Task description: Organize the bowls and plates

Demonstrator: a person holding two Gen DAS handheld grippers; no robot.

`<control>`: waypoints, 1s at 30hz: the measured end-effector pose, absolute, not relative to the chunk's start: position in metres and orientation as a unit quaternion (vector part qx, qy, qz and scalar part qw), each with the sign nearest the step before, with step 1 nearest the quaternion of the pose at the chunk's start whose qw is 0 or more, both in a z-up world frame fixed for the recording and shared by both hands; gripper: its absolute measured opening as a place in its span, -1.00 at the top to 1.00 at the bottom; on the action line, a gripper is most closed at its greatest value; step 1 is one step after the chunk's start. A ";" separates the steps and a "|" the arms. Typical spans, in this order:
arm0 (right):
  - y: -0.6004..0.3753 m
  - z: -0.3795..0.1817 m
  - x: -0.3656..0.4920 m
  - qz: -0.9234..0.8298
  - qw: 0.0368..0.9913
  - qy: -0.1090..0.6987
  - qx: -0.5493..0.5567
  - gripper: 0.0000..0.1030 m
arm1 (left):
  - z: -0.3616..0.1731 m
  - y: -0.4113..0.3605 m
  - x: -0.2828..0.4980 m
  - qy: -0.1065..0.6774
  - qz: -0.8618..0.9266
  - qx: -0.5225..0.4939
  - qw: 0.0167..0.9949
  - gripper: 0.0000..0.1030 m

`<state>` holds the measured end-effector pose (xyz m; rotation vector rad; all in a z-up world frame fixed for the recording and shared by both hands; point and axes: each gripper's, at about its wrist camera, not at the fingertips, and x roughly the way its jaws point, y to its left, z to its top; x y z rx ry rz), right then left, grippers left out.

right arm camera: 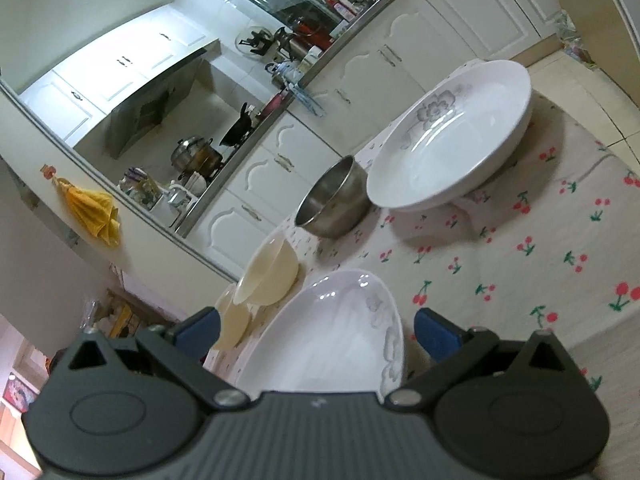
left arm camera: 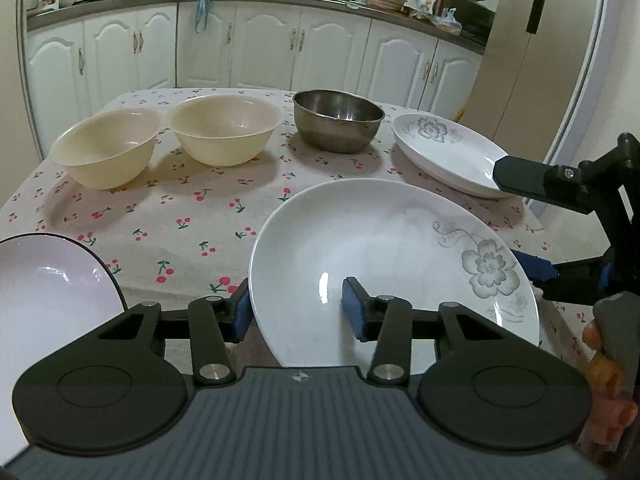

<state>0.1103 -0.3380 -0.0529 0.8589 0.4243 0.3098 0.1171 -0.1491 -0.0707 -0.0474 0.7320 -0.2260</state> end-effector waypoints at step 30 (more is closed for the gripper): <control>-0.290 -0.026 0.105 0.117 0.891 0.193 0.394 -1.00 | -0.048 -0.114 0.107 0.324 -0.082 -0.059 0.941 0.09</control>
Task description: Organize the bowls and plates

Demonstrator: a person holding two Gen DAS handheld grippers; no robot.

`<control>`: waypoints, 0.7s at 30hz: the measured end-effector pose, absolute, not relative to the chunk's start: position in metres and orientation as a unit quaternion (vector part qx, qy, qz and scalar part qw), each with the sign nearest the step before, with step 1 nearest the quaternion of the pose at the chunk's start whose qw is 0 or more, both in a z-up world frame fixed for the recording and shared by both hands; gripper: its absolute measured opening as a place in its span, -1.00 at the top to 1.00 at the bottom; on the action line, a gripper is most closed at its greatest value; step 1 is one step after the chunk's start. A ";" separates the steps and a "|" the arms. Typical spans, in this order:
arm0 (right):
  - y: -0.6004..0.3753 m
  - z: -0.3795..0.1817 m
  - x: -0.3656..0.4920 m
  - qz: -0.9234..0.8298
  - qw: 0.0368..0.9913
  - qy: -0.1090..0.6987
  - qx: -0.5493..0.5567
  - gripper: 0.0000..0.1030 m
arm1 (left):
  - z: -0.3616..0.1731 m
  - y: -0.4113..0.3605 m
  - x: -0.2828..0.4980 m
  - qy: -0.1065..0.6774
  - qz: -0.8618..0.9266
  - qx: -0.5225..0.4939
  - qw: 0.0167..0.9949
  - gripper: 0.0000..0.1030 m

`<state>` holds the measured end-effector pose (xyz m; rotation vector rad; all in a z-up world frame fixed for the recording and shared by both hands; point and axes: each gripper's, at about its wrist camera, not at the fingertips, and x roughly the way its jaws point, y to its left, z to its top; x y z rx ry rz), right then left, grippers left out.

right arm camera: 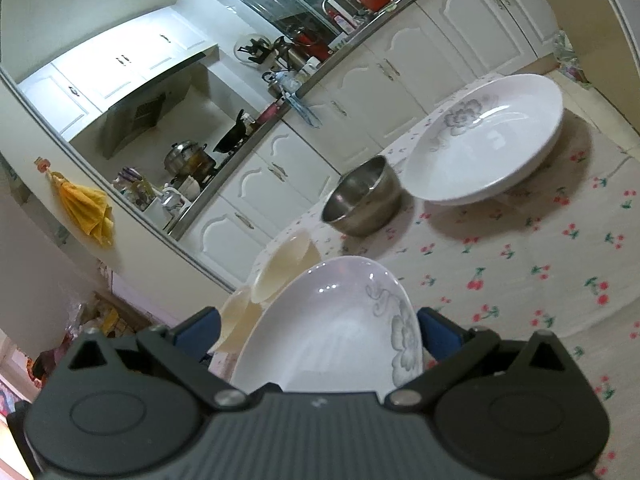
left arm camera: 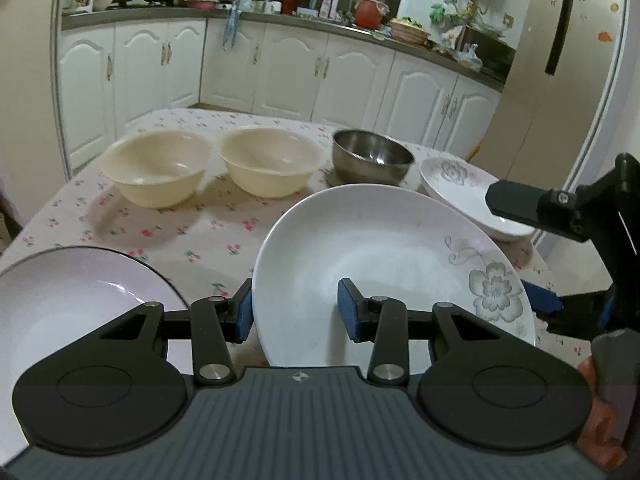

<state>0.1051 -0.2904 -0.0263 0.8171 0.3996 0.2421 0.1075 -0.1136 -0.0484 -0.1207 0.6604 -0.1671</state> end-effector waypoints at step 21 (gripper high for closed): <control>-0.202 0.000 0.120 0.194 0.888 0.201 0.364 -1.00 | -0.024 -0.022 0.086 0.288 -0.003 -0.089 0.953 0.09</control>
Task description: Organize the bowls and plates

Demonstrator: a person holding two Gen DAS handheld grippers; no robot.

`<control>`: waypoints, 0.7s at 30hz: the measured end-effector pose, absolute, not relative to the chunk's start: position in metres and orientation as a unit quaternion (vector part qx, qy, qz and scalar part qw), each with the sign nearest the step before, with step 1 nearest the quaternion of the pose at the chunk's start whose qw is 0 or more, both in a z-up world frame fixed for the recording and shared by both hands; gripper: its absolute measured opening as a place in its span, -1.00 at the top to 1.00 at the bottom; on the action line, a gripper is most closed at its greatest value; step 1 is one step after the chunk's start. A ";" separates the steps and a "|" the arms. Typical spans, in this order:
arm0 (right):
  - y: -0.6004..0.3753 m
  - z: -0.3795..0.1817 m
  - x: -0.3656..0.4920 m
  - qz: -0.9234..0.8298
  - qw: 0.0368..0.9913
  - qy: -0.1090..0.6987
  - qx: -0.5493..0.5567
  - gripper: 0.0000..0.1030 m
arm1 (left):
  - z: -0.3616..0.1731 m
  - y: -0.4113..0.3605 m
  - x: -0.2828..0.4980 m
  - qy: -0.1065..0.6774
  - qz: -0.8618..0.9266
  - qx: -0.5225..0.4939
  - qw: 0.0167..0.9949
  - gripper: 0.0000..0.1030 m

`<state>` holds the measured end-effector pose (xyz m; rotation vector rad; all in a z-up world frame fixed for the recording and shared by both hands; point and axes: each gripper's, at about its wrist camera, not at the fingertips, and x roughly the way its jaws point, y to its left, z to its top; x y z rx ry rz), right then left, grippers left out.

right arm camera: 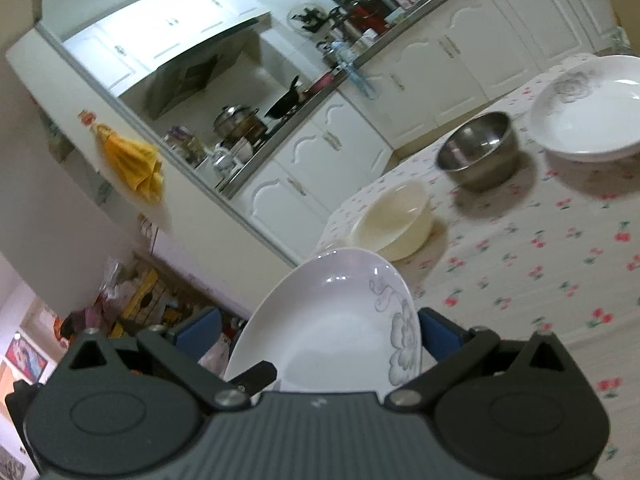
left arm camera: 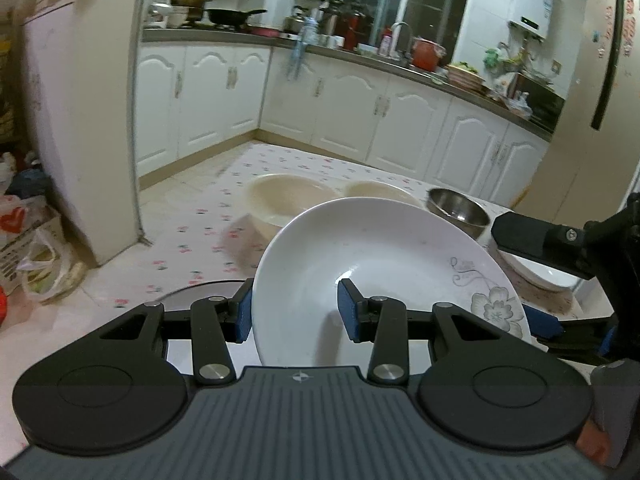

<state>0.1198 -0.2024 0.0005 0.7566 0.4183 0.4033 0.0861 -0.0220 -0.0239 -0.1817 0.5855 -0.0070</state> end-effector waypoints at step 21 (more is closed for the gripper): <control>-0.136 -0.005 0.123 0.221 0.895 0.247 0.300 -1.00 | -0.030 0.010 0.068 0.305 0.037 -0.114 0.945 0.11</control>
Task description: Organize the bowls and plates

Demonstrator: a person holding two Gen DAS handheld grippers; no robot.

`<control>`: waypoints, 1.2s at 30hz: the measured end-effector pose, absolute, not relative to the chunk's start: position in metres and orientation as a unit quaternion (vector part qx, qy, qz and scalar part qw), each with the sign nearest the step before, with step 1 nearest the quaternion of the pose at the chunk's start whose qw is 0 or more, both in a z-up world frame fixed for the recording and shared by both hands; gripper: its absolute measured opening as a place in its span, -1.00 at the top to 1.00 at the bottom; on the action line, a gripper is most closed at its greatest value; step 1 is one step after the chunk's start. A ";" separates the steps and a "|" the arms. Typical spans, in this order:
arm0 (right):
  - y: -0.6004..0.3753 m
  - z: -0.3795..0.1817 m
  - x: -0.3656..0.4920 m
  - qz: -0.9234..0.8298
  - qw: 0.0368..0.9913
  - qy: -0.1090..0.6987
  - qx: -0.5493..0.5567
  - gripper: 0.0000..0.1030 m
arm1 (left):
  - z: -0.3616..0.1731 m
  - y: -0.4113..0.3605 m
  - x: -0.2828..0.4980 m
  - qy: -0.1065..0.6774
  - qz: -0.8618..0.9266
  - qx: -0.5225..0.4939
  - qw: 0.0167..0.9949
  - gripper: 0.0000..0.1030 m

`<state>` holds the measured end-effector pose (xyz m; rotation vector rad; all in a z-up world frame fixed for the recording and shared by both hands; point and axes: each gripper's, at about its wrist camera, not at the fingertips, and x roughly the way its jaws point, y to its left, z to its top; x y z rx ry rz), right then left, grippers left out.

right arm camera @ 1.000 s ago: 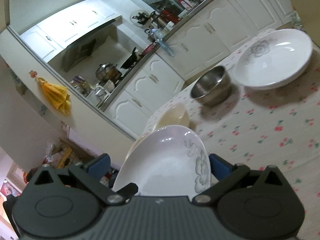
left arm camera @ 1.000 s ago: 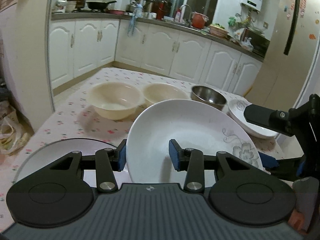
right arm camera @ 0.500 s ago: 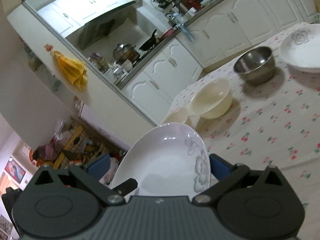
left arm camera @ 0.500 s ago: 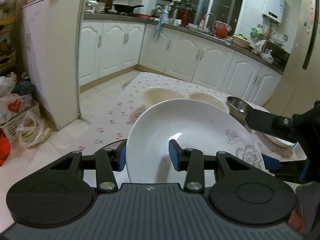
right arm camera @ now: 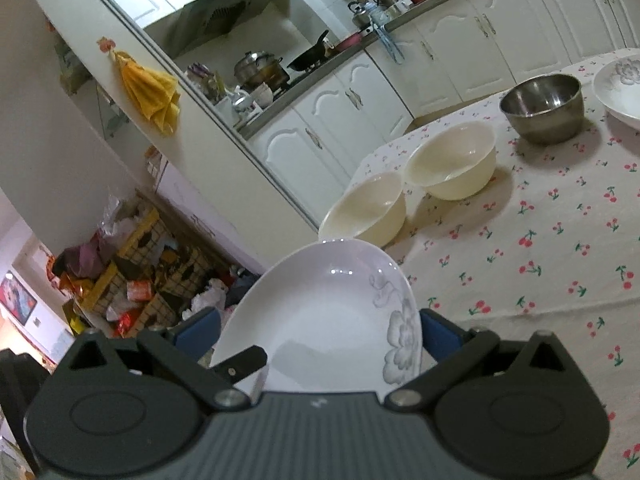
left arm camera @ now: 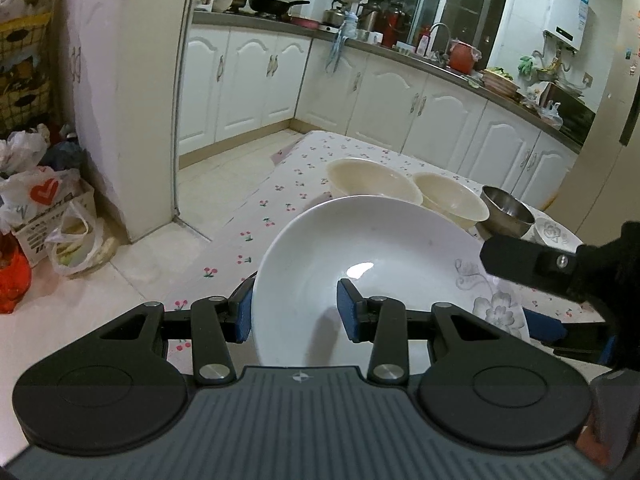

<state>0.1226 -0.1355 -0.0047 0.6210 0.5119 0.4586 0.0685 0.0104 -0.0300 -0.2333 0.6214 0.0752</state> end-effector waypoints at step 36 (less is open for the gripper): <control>-0.190 0.003 0.123 0.140 0.927 0.210 0.278 -0.99 | -0.014 0.010 0.062 0.288 0.044 -0.087 0.953 -0.93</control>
